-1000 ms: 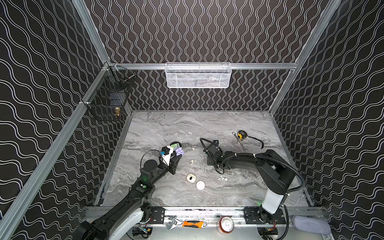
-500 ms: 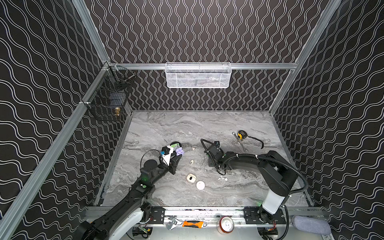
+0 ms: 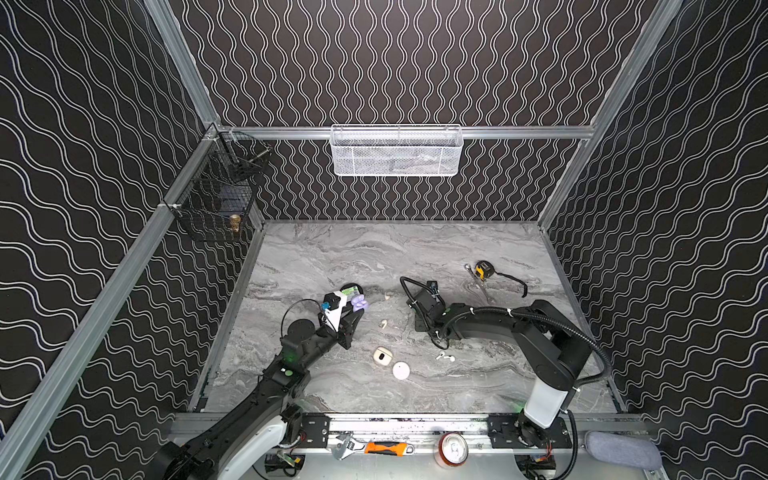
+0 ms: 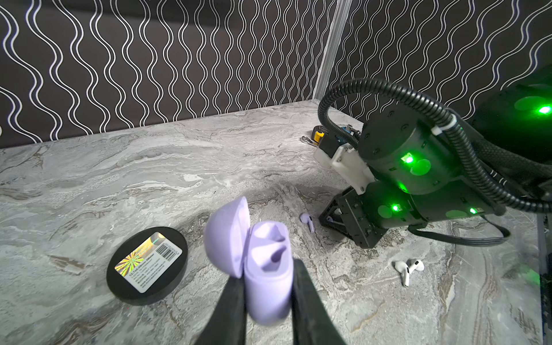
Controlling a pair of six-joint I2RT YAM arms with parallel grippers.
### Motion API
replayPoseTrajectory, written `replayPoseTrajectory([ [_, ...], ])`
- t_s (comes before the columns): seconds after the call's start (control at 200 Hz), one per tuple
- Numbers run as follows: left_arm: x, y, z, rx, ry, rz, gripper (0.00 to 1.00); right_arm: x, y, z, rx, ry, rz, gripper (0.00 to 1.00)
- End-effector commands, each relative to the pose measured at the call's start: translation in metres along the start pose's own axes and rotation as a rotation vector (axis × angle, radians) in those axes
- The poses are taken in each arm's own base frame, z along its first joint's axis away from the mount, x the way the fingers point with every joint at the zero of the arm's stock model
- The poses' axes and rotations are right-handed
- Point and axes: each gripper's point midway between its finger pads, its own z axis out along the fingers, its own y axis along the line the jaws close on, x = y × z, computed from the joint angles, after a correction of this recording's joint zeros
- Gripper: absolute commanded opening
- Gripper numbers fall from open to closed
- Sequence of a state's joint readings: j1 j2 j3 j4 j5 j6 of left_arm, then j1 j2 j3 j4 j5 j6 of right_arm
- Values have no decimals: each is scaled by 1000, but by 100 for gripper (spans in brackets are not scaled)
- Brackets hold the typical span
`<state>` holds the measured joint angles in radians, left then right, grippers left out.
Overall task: Insert wireless bluetooth earbuds into charging case
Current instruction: Pick up the wireless bluetooth earbud from the center of the table.
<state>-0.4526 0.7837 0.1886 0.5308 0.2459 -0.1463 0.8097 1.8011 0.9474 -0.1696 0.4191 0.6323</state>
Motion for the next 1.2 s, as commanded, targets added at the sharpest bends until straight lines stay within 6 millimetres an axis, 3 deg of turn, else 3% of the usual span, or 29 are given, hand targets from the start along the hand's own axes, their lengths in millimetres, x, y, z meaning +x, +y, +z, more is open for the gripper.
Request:
replayPoseTrajectory([
  [0.0,-9,-2,1,12,-28,25,0,9,-6,-5,11,36,-3,20],
  [0.065,-8,-1,1,6,-29,23,0,8,-5,-9,7,30,-6,21],
  [0.195,-8,-3,1,15,-26,23,0,8,-3,-11,3,27,-11,39],
  [0.626,-8,-2,1,11,-25,23,0,21,-5,-2,13,52,-19,31],
  [0.856,-8,-2,2,9,-25,25,0,18,-6,-10,0,39,-8,25],
  [0.906,-7,-1,1,4,-25,24,0,19,-7,-12,0,37,-9,26],
  [0.991,-9,-3,1,14,-28,24,0,19,-7,-15,-3,33,-8,42],
  [1.196,-8,-3,2,14,-28,24,0,25,-6,-12,-2,42,-14,38],
])
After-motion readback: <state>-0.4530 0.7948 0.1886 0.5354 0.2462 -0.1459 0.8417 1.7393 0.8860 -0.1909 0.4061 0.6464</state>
